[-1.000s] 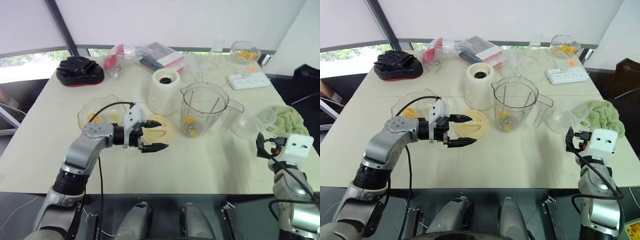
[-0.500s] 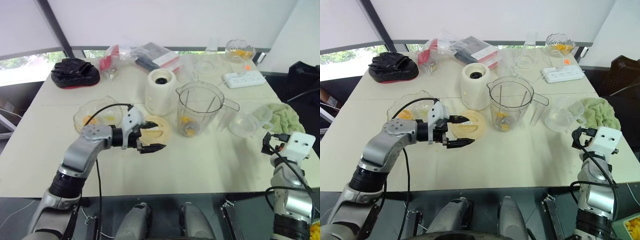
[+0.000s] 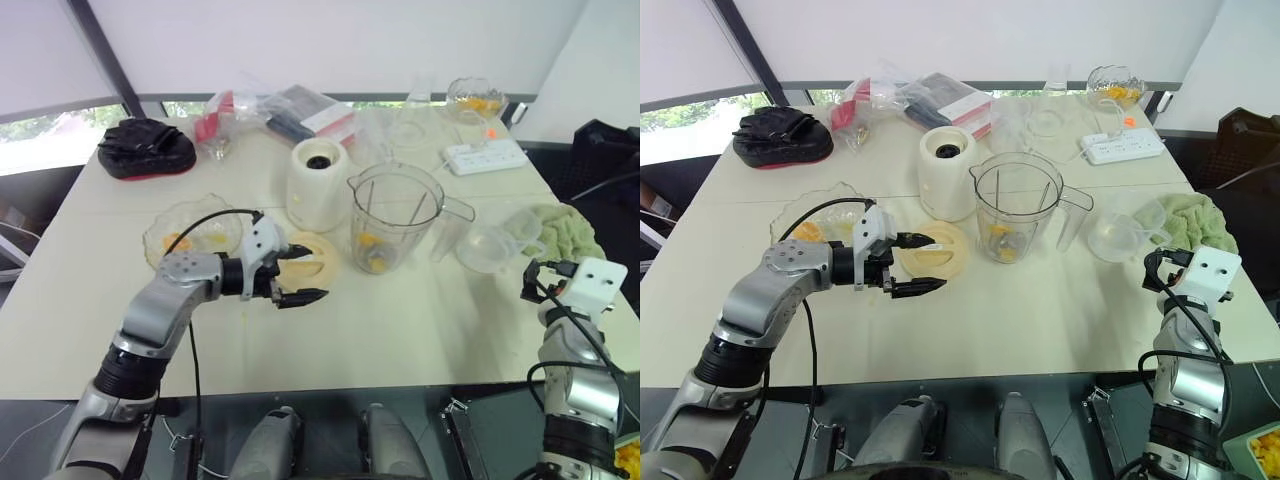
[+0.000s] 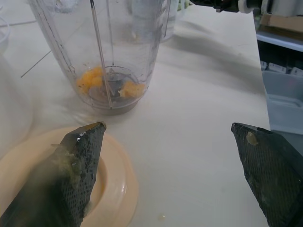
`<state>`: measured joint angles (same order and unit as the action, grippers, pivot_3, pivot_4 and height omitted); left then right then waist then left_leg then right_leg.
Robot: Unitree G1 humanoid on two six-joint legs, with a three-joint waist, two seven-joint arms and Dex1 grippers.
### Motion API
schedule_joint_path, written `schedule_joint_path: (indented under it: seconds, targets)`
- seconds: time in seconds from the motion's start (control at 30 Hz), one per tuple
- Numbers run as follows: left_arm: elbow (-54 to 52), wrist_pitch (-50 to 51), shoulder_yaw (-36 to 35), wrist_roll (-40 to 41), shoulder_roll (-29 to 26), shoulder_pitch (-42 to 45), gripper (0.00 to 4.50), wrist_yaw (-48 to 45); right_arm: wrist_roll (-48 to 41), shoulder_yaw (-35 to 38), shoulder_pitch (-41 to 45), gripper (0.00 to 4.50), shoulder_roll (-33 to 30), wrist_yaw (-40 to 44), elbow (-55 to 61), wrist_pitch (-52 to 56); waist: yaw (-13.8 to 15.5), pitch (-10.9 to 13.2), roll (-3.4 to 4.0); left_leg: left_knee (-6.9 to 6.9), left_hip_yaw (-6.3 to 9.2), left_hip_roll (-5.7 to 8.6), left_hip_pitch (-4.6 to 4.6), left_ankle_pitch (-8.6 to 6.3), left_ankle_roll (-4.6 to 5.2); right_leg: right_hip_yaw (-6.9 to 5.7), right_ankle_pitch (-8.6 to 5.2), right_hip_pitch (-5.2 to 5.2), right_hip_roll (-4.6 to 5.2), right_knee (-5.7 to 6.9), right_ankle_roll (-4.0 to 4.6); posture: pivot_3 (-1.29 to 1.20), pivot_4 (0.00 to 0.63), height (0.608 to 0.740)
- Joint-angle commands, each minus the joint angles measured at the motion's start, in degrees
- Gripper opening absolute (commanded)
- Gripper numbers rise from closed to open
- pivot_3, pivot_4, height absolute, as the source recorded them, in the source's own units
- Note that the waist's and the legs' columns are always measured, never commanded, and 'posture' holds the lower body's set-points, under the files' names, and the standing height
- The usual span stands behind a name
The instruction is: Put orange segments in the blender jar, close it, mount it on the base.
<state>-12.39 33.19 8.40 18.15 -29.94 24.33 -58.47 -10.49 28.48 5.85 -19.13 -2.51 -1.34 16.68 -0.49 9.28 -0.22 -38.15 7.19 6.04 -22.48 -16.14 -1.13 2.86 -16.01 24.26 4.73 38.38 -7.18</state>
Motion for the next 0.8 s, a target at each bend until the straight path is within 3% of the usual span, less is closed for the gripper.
schedule_joint_path:
  seconds: [0.03,0.37,0.8]
  targets:
    - [-1.84,-1.19,-0.04,0.84,-0.54,-0.14,4.45,0.24,-0.92,0.02,-0.35,4.5,-0.6,1.16,2.75,0.24,-0.24,0.0,0.0,0.01,0.0,0.0,0.0,0.0,0.0,0.0,0.0,0.0,0.0,-0.02,0.0,0.0,0.15,0.74]
    - [-1.34,-1.88,0.01,0.61,-0.77,0.06,4.45,0.4,-1.21,-1.37,0.23,4.5,0.53,0.96,4.12,1.0,-0.25,0.0,0.0,0.05,-0.01,-0.03,0.02,0.0,0.0,0.02,0.0,0.0,-0.02,-0.04,0.0,0.0,0.15,0.74]
    - [-3.35,-1.03,-0.45,1.26,-2.24,-1.53,4.45,1.46,-0.02,-1.11,5.41,4.5,-1.33,0.3,-3.76,-2.54,-0.31,0.01,0.0,0.06,-0.03,-0.03,0.02,0.0,0.0,0.02,0.0,0.0,-0.01,-0.07,0.0,0.0,0.15,0.74]
